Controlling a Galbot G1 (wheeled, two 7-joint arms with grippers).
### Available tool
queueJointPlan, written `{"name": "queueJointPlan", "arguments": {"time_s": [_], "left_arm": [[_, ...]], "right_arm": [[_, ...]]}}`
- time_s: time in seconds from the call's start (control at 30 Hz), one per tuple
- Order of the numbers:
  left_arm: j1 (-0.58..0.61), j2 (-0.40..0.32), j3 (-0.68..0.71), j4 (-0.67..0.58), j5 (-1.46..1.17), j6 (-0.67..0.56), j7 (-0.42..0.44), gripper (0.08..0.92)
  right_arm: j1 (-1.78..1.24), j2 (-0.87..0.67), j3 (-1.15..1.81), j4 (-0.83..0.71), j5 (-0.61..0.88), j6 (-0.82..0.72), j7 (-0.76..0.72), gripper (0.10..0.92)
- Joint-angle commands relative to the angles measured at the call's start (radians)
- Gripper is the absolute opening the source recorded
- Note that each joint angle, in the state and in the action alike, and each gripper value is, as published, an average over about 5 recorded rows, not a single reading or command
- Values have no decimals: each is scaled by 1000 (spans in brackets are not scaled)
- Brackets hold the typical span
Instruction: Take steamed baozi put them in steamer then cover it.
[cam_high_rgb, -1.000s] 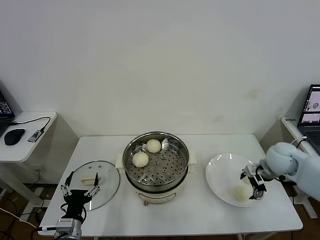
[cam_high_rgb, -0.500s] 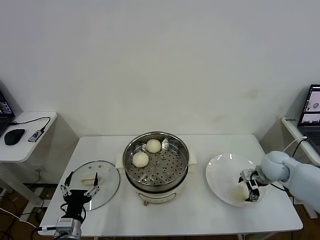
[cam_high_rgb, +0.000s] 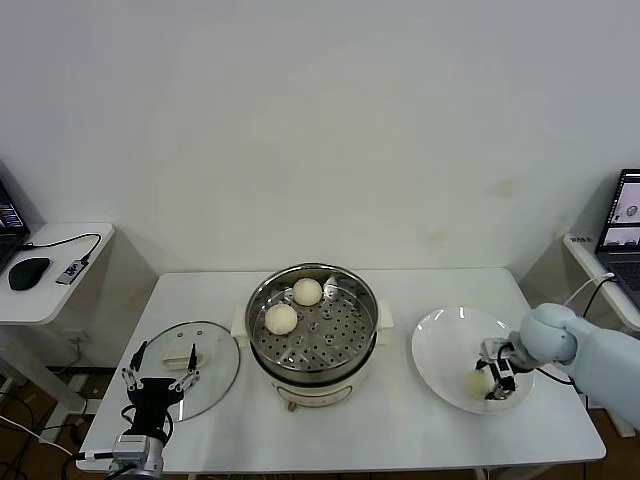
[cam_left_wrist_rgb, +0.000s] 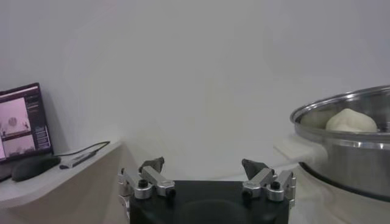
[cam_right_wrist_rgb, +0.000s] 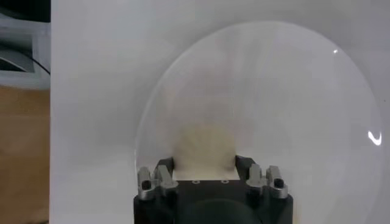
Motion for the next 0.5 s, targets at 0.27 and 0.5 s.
{"name": "queueJointPlan", "arguments": {"time_s": [0.27, 0.5], "left_arm": [[2, 1, -1, 10, -8, -14, -2, 823], [6, 6, -3, 2, -14, -16, -2, 823]], "right_arm": [[504, 28, -145, 1, 242, -17, -54, 619], [794, 203, -327, 17, 359, -13, -32, 619]]}}
